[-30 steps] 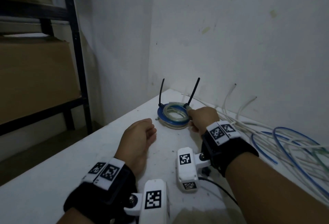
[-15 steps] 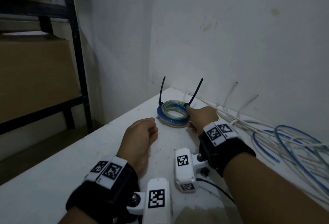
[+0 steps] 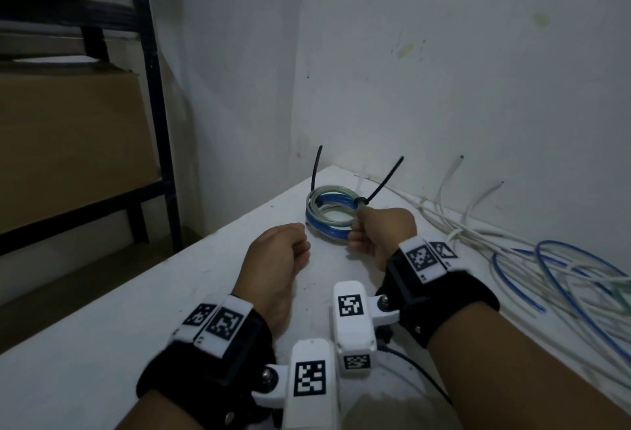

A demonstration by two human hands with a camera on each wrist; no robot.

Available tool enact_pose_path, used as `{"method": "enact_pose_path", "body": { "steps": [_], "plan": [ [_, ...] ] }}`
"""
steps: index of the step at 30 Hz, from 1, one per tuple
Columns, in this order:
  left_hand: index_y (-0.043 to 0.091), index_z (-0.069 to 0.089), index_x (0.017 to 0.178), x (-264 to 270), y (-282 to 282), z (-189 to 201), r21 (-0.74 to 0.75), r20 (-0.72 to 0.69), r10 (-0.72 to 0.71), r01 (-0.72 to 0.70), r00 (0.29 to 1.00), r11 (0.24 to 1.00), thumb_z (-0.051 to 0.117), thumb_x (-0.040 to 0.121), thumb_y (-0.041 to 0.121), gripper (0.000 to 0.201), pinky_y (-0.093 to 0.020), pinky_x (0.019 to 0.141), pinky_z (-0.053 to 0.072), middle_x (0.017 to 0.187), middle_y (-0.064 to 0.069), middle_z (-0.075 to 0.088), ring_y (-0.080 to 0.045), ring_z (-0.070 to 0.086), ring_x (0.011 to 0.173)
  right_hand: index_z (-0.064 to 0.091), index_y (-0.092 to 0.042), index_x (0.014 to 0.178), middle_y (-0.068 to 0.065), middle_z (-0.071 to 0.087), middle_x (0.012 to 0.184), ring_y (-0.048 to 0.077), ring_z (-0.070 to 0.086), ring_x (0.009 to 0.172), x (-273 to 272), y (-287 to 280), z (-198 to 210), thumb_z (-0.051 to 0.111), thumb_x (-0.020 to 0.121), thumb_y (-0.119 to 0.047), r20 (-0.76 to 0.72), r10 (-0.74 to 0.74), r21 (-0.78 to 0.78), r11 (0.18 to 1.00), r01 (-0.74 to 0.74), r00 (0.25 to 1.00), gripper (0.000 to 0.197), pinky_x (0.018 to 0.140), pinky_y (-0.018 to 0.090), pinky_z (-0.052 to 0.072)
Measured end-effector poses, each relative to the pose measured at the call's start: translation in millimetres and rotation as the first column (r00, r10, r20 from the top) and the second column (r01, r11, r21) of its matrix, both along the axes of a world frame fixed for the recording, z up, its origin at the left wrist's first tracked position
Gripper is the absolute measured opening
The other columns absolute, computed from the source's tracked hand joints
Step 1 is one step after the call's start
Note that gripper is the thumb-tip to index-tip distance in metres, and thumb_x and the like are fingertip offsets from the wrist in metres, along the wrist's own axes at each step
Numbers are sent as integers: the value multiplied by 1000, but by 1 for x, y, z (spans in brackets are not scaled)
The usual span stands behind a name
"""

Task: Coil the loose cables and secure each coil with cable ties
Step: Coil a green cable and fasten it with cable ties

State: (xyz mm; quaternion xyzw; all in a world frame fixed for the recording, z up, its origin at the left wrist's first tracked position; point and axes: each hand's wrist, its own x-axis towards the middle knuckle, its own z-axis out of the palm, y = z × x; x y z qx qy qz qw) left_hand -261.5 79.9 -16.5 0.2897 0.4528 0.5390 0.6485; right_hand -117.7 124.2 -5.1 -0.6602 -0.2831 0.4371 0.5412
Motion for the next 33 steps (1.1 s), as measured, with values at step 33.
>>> {"method": "enact_pose_path", "body": {
  "steps": [33],
  "plan": [
    [17, 59, 122, 5, -10, 5, 130, -46, -260, 264, 965, 956, 52, 94, 23, 29, -35, 109, 36, 129, 0, 59, -17, 53, 120, 48, -8, 64, 9, 48, 56, 19, 42, 43, 20, -6, 0, 52, 85, -15, 246, 88, -122, 991, -59, 965, 23, 42, 21, 30]
  ]
}}
